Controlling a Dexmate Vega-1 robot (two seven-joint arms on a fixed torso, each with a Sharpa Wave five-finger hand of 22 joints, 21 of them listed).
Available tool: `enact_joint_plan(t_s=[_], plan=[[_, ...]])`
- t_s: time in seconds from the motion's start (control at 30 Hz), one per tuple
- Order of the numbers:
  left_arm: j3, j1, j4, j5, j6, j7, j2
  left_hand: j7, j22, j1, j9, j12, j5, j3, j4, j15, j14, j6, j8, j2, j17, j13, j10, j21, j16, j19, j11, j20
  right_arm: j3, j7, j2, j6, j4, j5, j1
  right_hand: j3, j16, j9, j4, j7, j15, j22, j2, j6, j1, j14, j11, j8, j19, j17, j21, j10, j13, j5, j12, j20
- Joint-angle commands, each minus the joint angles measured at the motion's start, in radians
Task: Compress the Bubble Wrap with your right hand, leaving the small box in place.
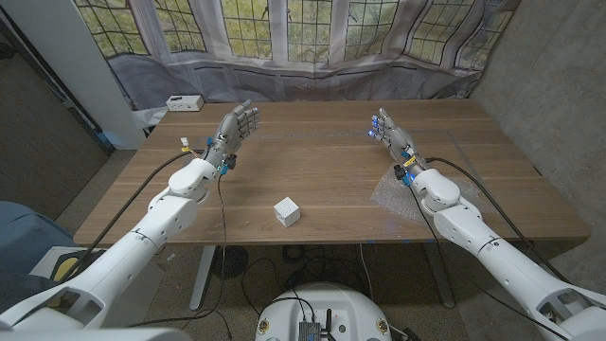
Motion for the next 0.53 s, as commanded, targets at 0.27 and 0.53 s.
enact_joint_plan(t_s=[0.27,0.53], plan=[[0.006,0.012,-0.022,0.011,0.001,0.011,0.004,-0.002,0.003,0.005,0.001,0.001,0.000,0.004,0.001,0.005,-0.007,-0.002,0.002,0.003,0.002,0.003,-0.004,-0.003,0.000,-0.004,0.002,-0.002,-0.007,0.018,0.001,-0.001,0.020,0.034,-0.002,-0.007,0.004,0.003,-0.002,0.006,0.006,0.004,-0.004,0.007,-0.013,0.006,0.004,0.004,0.012,-0.003,-0.005,0.011,0.001,0.001,0.008,0.003],[0.004,0.009,-0.015,0.010,-0.009,0.005,0.001,-0.002,0.003,0.005,0.001,0.003,0.000,0.004,0.001,0.006,-0.006,0.002,0.005,0.003,0.002,0.003,0.001,-0.003,0.001,-0.004,0.002,-0.001,-0.008,0.006,0.001,-0.006,0.009,0.031,-0.003,-0.006,0.006,0.003,-0.002,0.006,0.007,0.004,0.000,0.011,-0.013,0.008,0.006,0.006,0.015,-0.005,-0.006,0.014,0.000,0.003,0.009,0.007]])
